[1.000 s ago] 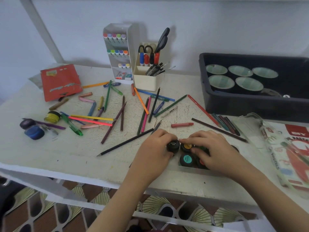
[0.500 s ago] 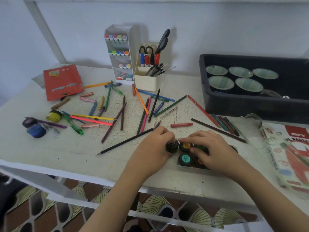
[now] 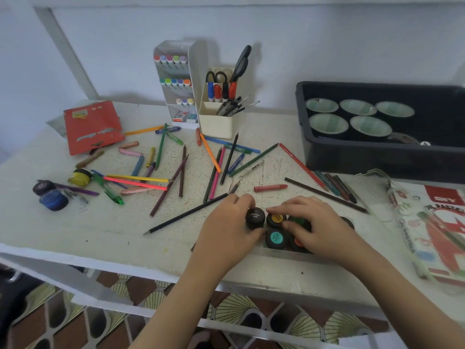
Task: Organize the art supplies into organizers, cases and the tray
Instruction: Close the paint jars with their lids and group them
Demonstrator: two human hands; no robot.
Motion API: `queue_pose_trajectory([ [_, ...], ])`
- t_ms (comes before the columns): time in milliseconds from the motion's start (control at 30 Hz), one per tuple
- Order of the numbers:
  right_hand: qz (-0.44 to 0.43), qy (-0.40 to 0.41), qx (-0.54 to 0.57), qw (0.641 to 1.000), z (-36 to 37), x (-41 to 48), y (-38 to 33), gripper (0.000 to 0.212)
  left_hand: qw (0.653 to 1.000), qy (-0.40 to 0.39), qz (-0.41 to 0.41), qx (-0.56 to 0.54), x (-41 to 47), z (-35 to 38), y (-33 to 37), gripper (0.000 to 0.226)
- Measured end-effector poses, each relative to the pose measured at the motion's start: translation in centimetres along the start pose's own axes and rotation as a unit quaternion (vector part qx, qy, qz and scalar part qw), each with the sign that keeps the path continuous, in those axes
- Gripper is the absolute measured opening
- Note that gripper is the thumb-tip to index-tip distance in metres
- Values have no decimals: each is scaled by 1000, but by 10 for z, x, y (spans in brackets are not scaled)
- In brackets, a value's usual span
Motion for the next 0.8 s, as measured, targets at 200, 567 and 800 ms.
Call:
queue_pose_trajectory([
  [200, -2, 6, 9, 1000, 0, 0, 1, 35, 1000, 1, -13, -23, 2, 4, 1, 28],
  [567, 11, 0, 22, 1000, 1, 0, 4, 35, 998, 27, 9, -47, -1, 5, -6, 29],
  [800, 8, 8, 24, 1000, 1, -1, 3, 34, 1000, 6, -26, 4, 2, 5, 2, 29],
])
Point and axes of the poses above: each hand's wrist, its own x-axis towards the middle knuckle, its own z-axis out of the palm, y = z × x, the point moved 3 cm from there along x, towards the middle knuckle, and after that the axes turned 9 degrees about -x, right-handed, at the moved point
